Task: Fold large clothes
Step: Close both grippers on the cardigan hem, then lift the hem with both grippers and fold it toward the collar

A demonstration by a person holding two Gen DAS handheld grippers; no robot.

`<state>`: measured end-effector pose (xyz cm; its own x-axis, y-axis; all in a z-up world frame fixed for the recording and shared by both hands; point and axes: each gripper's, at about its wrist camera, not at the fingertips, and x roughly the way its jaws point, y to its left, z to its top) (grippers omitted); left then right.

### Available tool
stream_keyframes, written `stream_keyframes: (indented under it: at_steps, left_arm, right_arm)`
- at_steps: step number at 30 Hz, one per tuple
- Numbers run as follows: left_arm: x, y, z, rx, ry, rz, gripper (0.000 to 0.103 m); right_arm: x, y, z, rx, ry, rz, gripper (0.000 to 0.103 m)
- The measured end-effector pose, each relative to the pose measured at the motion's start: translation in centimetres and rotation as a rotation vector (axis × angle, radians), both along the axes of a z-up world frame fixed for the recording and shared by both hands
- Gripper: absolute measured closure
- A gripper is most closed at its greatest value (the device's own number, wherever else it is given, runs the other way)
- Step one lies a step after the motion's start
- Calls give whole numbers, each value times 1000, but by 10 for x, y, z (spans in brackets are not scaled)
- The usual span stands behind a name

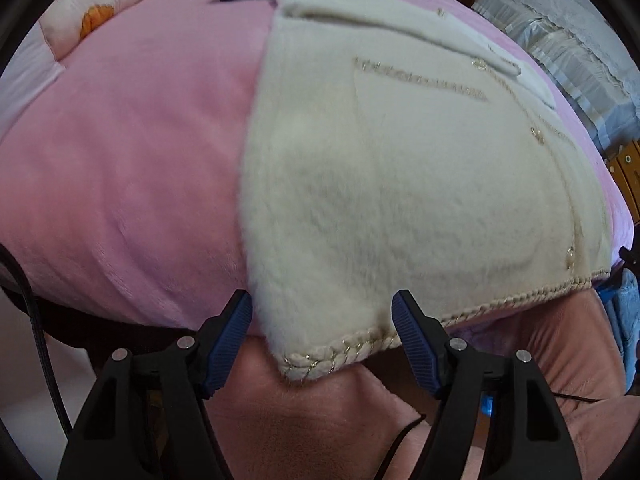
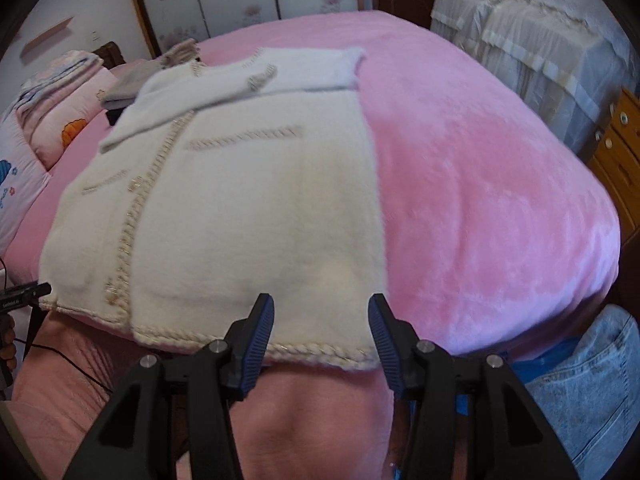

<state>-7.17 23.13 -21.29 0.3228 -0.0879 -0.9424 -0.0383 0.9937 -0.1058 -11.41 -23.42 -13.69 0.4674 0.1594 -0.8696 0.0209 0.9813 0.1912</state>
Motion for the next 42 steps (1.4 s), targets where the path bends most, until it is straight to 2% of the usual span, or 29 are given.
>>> stream_keyframes:
  at_steps: [6, 13, 14, 16, 17, 18, 20, 22, 24, 27, 29, 34, 37, 42]
  left_arm:
    - [-3, 13, -20, -50, 17, 35, 32]
    - [-9, 18, -25, -51, 10, 38, 32]
    - [-9, 18, -25, -52, 9, 36, 35]
    - [-9, 12, -20, -58, 7, 28, 49]
    - [-9, 9, -18, -64, 8, 23, 63]
    - [-8, 7, -16, -53, 10, 26, 72]
    - [-8, 1, -12, -28, 16, 30, 84]
    - [-7, -6, -3, -11, 17, 22, 88]
    - [-7, -13, 10, -37, 4, 21, 89]
    - [-5, -15, 37, -157, -22, 48, 89]
    - [-2, -18, 63, -224, -69, 58, 89]
    - [20, -15, 122, -333, -198, 115, 89]
    - [44, -10, 150, -361, -261, 148, 89]
    - [104, 1, 174, -351, -314, 216, 89]
  right_arm:
    - [-3, -22, -31, 78, 65, -58, 54]
    - [5, -10, -50, 90, 87, -21, 54]
    - [8, -6, -50, 79, 85, -12, 54]
    - [12, -1, -51, 55, 88, -4, 55]
    - [12, 1, -50, 55, 84, 3, 59]
    - [12, 1, -50, 60, 85, 11, 63]
    - [12, 4, -45, 62, 81, 38, 84]
    - [11, 9, -36, 33, 67, 60, 88]
    - [8, 10, -22, 41, 38, 83, 89]
    - [7, 10, 5, 93, -22, 103, 90]
    - [8, 10, 28, 123, -71, 109, 90]
    - [29, 8, 85, 199, -203, 117, 91]
    - [54, 3, 118, 237, -274, 98, 92]
    - [117, -8, 156, 265, -355, 52, 92]
